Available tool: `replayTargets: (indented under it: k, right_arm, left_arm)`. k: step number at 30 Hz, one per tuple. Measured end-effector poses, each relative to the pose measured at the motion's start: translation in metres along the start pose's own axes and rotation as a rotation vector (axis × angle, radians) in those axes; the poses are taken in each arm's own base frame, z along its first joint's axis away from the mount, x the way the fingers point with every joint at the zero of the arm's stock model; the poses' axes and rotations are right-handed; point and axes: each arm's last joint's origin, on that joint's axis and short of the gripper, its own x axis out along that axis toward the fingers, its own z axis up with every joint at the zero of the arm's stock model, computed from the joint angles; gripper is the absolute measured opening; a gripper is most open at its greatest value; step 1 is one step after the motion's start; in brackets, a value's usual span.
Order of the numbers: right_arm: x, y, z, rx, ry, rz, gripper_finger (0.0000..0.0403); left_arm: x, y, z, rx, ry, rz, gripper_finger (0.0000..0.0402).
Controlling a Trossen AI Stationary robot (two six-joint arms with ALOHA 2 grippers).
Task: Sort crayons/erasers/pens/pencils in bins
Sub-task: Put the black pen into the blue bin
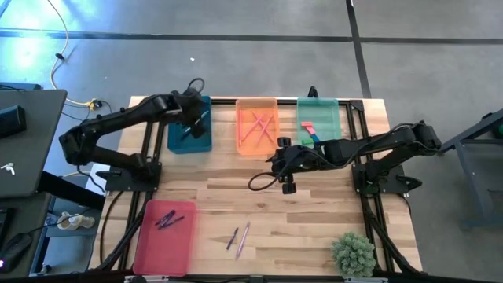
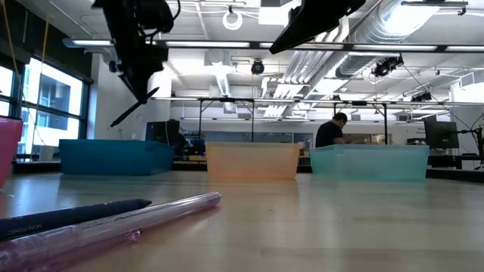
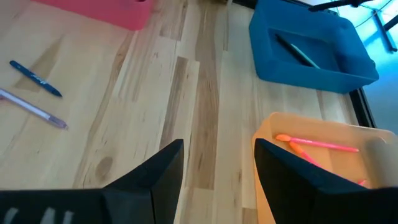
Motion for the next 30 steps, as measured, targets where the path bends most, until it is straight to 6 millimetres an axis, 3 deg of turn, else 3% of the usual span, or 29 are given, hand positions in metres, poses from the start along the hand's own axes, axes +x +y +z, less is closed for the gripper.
replayTargets:
  k: [4, 14, 30]
  right_arm:
    - [0.000, 0.000, 0.000, 0.008, 0.000, 0.000, 0.0190]
    - [0.000, -0.001, 0.003, 0.005, -0.028, -0.009, 0.0190]
    - [0.000, -0.001, 0.003, 0.003, -0.028, -0.008, 0.0190]
  left_arm:
    - [0.015, 0.010, 0.000, -0.017, 0.079, -0.064, 0.0039]
    - [0.049, 0.011, 0.004, 0.003, 0.207, -0.080, 0.0040]
    - [0.072, 0.011, 0.004, 0.005, 0.294, -0.062, 0.0040]
